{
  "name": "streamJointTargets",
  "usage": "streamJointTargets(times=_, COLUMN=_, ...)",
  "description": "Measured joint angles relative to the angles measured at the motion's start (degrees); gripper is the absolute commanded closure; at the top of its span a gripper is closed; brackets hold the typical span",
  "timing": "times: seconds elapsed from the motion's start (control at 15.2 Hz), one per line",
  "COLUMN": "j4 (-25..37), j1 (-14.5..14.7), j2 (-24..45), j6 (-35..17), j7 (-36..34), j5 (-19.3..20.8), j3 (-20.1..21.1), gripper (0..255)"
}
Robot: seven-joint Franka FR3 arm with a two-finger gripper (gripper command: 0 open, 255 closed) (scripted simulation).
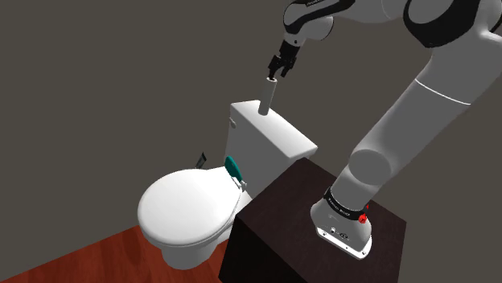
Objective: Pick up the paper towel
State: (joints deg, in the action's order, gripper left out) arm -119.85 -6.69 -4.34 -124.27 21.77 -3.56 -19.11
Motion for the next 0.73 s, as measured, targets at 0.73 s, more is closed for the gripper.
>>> streamJointTargets(times=0.73, j4=13.64, j1=-4.26, j2=17.46, j6=-4.41, j7=6.35, j5=-8.10, j3=-2.56, gripper=0)
